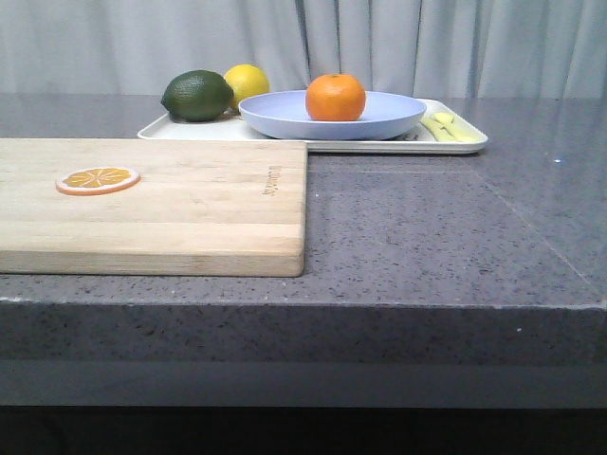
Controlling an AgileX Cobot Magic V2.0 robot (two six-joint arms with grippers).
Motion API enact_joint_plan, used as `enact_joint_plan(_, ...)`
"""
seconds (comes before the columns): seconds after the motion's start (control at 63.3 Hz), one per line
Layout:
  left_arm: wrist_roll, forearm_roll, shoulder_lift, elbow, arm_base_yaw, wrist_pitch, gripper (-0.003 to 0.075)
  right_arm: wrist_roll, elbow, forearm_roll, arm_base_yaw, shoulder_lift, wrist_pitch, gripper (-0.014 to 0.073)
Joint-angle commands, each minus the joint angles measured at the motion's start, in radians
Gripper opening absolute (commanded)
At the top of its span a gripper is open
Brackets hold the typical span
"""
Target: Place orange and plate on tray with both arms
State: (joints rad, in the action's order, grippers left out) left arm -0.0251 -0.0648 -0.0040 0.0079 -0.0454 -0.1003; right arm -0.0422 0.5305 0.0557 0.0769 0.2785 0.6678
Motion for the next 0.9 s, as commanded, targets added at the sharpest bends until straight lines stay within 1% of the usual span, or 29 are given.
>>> enact_joint_plan(0.0,0.008,-0.010,-0.017,0.027,0.002,0.071,-0.0020,-0.012,-0.073,-0.014,-0.006,-0.038,-0.274,-0.0068)
enact_joint_plan(0.126,0.008,-0.010,-0.017,0.027,0.002,0.071,-0.0020,-0.012,-0.254,-0.014,-0.009,-0.130,-0.547,-0.0068)
enact_joint_plan(0.19,0.008,-0.010,-0.017,0.027,0.002,0.071,-0.0020,-0.012,-0.330,-0.014,-0.018,-0.170,-0.646,-0.0068)
enact_joint_plan(0.332,0.008,-0.010,-0.017,0.027,0.002,0.071,-0.0020,-0.012,-0.468,-0.014,-0.037,-0.247,-0.782,-0.0068)
enact_joint_plan(0.427,0.008,-0.010,-0.017,0.027,0.002,0.071,-0.0020,-0.012,-0.527,-0.014,-0.049,-0.286,-0.813,-0.0068)
enact_joint_plan(0.458,0.008,-0.010,-0.017,0.027,0.002,0.071,-0.0020,-0.012,-0.535,-0.014,-0.053,-0.296,-0.803,-0.0068)
enact_joint_plan(0.537,0.008,-0.010,-0.017,0.027,0.002,0.071,-0.0020,-0.012,-0.533,-0.014,-0.063,-0.307,-0.764,-0.0068)
enact_joint_plan(0.68,0.008,-0.010,-0.017,0.027,0.002,0.071,-0.0020,-0.012,-0.533,-0.014,-0.063,-0.307,-0.738,-0.0068)
enact_joint_plan(0.885,0.008,-0.010,-0.017,0.027,0.002,0.071,-0.0020,-0.012,-0.533,-0.014,-0.063,-0.307,-0.734,-0.0068)
